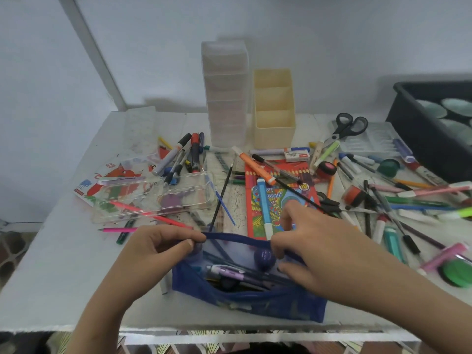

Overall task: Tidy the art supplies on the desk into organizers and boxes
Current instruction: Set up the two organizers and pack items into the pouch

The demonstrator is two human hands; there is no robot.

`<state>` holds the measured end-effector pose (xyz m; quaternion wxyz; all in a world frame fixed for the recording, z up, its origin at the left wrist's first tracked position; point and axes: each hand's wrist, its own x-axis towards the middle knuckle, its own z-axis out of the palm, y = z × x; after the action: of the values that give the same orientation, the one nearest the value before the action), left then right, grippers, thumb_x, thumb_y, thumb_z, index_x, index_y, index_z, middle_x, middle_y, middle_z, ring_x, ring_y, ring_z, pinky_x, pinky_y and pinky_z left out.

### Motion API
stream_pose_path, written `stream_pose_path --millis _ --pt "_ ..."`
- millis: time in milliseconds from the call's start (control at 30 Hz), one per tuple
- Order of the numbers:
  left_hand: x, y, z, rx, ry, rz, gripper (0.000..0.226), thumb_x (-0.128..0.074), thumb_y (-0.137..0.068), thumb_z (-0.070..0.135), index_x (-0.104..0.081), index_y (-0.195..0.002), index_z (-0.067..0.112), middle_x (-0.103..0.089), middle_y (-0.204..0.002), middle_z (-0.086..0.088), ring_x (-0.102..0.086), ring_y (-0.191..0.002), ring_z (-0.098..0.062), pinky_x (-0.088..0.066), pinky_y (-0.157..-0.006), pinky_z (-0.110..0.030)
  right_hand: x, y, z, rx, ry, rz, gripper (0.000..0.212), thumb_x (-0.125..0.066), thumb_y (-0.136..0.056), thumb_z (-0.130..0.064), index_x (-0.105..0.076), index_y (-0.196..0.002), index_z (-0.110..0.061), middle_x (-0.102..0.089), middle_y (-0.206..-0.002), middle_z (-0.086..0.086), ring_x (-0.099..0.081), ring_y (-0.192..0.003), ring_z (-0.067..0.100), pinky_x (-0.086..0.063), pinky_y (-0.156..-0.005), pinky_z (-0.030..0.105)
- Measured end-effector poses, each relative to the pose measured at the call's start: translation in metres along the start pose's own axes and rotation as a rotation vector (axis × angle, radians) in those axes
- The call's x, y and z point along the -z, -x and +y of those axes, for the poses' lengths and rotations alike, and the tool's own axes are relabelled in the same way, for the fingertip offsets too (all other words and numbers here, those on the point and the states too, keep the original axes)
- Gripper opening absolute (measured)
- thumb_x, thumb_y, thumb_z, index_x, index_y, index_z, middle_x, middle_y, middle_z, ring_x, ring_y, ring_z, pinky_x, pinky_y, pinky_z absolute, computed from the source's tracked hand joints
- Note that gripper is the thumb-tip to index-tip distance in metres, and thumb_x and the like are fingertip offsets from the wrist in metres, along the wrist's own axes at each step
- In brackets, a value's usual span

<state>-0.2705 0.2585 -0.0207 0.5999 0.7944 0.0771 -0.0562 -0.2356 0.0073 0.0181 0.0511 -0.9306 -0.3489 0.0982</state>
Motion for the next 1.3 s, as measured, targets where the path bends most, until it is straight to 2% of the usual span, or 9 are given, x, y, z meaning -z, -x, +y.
stream_pose_path --millis 133,300,367,533,800,967,1067,1200,1300 --pt "0.005 0.002 0.002 -0.021 -0.063 -0.080 0.055 -0.054 -0.079 -0.019 -0.078 -0.073 0.030 -0.075 -0.087 0.005 -0.069 -0.086 -0.005 -0.052 -0.070 -0.011 0.003 0.009 0.009 -0.098 -0.048 -0.068 0.012 -0.048 -0.087 -0.042 -0.049 -0.097 -0.035 -0.053 -0.094 -0.013 -0.051 -0.088 0.009 -0.039 -0.067 0.028" --pt "-0.002 0.007 0.014 -0.143 -0.245 -0.213 0.058 -0.056 -0.071 -0.021 -0.077 -0.068 0.034 -0.071 -0.091 0.022 -0.062 -0.093 0.007 -0.047 -0.073 -0.006 0.014 0.018 0.022 -0.156 -0.082 -0.080 0.017 -0.049 -0.086 -0.029 -0.052 -0.097 -0.042 -0.055 -0.085 -0.018 -0.042 -0.075 0.000 -0.039 -0.066 0.025" --pt "-0.008 0.009 0.016 -0.188 -0.279 -0.197 0.058 -0.057 -0.071 -0.019 -0.077 -0.067 0.036 -0.070 -0.091 0.025 -0.061 -0.093 0.008 -0.044 -0.074 -0.004 0.019 0.023 0.027 -0.182 -0.074 -0.061 0.017 -0.047 -0.087 -0.030 -0.052 -0.098 -0.043 -0.056 -0.086 -0.017 -0.043 -0.072 0.000 -0.045 -0.071 0.026" --pt "-0.020 0.011 0.015 -0.222 -0.305 -0.171 0.060 -0.057 -0.074 -0.017 -0.076 -0.070 0.039 -0.068 -0.096 0.028 -0.061 -0.094 0.006 -0.046 -0.073 -0.009 0.018 0.028 0.033 -0.206 -0.003 -0.015 0.014 -0.044 -0.090 -0.035 -0.051 -0.101 -0.040 -0.058 -0.094 -0.017 -0.051 -0.088 0.003 -0.045 -0.074 0.027" --pt "-0.027 0.018 0.012 -0.192 -0.294 -0.072 0.070 -0.062 -0.076 -0.011 -0.065 -0.088 0.058 -0.063 -0.096 0.038 -0.062 -0.087 0.005 -0.048 -0.066 -0.011 0.019 0.019 0.028 -0.109 -0.083 -0.009 0.012 -0.043 -0.089 -0.042 -0.053 -0.086 -0.038 -0.051 -0.088 -0.015 -0.049 -0.084 0.001 -0.047 -0.075 0.026" --pt "-0.022 0.019 0.009 -0.169 -0.292 -0.037 0.067 -0.062 -0.075 -0.012 -0.069 -0.084 0.053 -0.068 -0.091 0.029 -0.061 -0.090 0.007 -0.049 -0.066 -0.012 0.012 0.023 0.020 -0.132 -0.117 -0.036 0.022 -0.041 -0.090 -0.045 -0.058 -0.098 -0.033 -0.060 -0.095 -0.012 -0.054 -0.091 0.007 -0.045 -0.076 0.029" --pt "-0.020 0.017 0.007 -0.163 -0.308 -0.012 0.059 -0.065 -0.076 -0.010 -0.072 -0.080 0.049 -0.071 -0.085 0.021 -0.064 -0.084 -0.004 -0.051 -0.064 -0.016 -0.002 0.031 0.012 -0.145 -0.154 -0.026 0.028 -0.034 -0.094 -0.046 -0.054 -0.098 -0.027 -0.057 -0.095 -0.009 -0.054 -0.091 0.011 -0.043 -0.072 0.030" --pt "-0.026 0.011 0.004 -0.160 -0.307 0.030 0.052 -0.067 -0.076 -0.008 -0.074 -0.072 0.043 -0.071 -0.077 0.015 -0.062 -0.071 -0.009 -0.049 -0.057 -0.020 -0.024 0.042 0.001 -0.184 -0.183 0.143 0.026 -0.025 -0.097 -0.045 -0.046 -0.098 -0.030 -0.044 -0.096 -0.011 -0.049 -0.095 0.012 -0.038 -0.071 0.029" --pt "-0.031 0.007 0.005 -0.183 -0.317 0.042 0.052 -0.069 -0.075 -0.009 -0.074 -0.070 0.043 -0.071 -0.075 0.015 -0.062 -0.066 -0.007 -0.046 -0.054 -0.014 -0.037 0.045 -0.008 -0.206 -0.150 0.215 0.030 -0.033 -0.091 -0.039 -0.060 -0.086 -0.027 -0.055 -0.086 -0.009 -0.057 -0.078 0.011 -0.042 -0.058 0.023"
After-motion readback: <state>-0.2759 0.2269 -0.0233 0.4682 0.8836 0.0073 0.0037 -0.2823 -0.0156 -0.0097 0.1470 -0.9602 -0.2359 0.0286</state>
